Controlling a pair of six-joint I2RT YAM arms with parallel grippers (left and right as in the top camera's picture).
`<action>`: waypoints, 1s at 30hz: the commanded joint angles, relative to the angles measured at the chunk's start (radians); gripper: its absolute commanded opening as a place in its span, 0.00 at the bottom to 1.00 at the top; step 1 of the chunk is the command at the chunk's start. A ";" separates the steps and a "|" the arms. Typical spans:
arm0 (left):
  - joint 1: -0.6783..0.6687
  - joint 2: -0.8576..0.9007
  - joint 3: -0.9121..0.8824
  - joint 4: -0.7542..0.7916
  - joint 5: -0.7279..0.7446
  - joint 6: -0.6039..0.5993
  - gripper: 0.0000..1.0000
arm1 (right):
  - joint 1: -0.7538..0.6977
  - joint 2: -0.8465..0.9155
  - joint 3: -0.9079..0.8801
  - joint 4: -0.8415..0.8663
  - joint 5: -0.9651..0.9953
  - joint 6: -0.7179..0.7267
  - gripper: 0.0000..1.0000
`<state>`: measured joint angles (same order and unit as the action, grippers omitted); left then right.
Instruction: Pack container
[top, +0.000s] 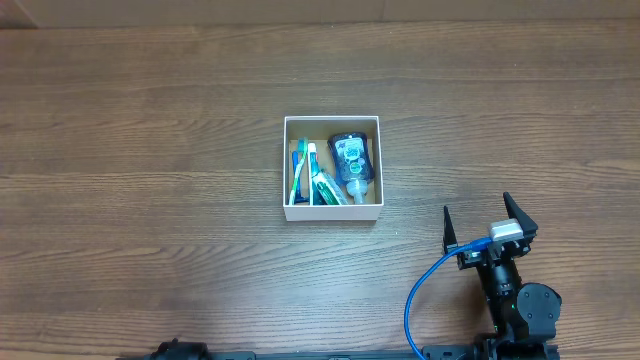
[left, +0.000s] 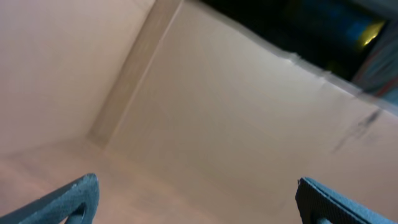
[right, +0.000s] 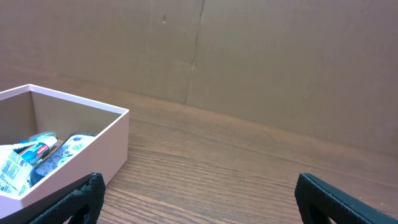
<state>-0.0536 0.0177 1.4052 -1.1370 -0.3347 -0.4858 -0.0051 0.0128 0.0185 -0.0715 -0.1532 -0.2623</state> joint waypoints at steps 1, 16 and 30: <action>0.046 -0.013 -0.053 -0.101 -0.016 0.023 1.00 | -0.003 -0.010 -0.010 0.005 -0.006 0.008 1.00; 0.061 -0.013 -0.586 0.106 0.042 0.023 1.00 | -0.003 -0.010 -0.010 0.005 -0.006 0.008 1.00; 0.061 -0.014 -1.159 0.933 0.336 0.374 1.00 | -0.003 -0.010 -0.010 0.005 -0.006 0.008 1.00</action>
<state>0.0017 0.0158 0.3206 -0.2737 -0.0719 -0.2531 -0.0051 0.0128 0.0185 -0.0715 -0.1532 -0.2619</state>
